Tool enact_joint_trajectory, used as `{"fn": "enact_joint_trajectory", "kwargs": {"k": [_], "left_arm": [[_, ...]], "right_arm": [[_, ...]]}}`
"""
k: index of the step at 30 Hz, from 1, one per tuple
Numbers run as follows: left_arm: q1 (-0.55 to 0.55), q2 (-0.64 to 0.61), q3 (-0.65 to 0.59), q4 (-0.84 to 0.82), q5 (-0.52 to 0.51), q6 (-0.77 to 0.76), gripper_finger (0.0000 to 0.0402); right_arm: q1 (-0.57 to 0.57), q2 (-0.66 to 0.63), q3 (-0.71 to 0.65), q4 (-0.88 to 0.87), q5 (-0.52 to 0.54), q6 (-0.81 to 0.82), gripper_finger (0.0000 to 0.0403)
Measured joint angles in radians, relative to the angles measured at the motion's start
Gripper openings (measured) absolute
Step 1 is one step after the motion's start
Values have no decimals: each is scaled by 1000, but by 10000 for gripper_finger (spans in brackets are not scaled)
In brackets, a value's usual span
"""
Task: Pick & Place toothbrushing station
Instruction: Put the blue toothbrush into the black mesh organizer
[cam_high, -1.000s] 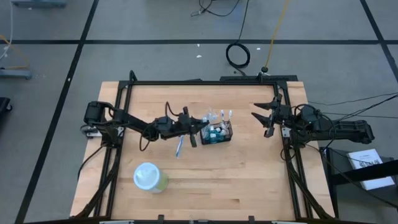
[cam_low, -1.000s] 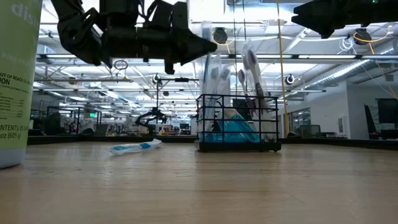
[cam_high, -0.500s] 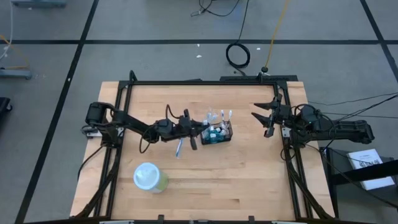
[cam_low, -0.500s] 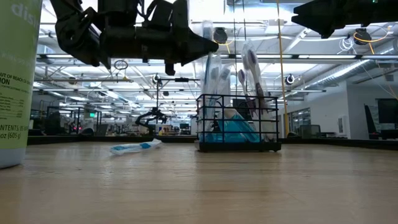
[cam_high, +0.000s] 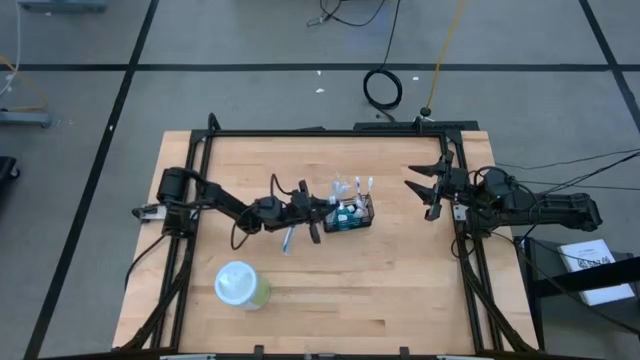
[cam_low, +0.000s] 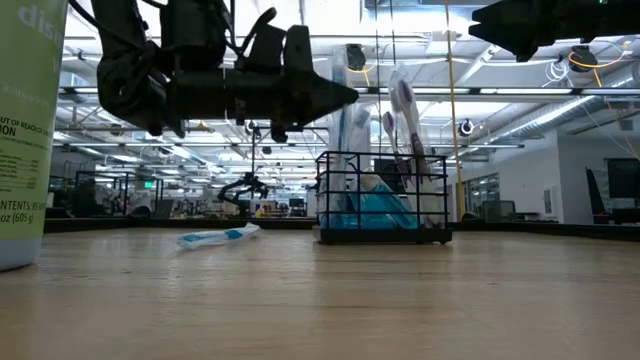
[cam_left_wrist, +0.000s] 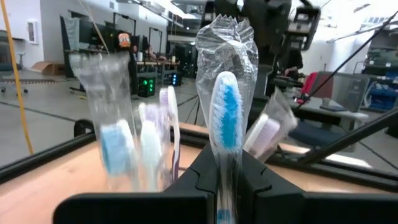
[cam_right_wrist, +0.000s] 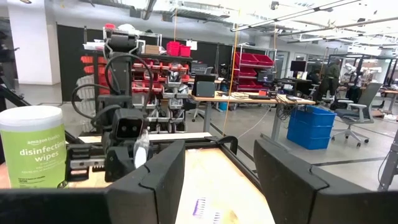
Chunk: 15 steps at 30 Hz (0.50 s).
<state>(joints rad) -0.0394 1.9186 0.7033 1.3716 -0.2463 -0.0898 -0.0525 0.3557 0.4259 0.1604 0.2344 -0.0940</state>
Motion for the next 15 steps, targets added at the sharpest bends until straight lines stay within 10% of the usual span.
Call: {"fn": "enact_joint_trajectory", "kwargs": {"k": [15], "left_arm": [[1,97,2,53,-43,-27,15]], "right_arm": [[0,0,0,0,0,0,183]]}}
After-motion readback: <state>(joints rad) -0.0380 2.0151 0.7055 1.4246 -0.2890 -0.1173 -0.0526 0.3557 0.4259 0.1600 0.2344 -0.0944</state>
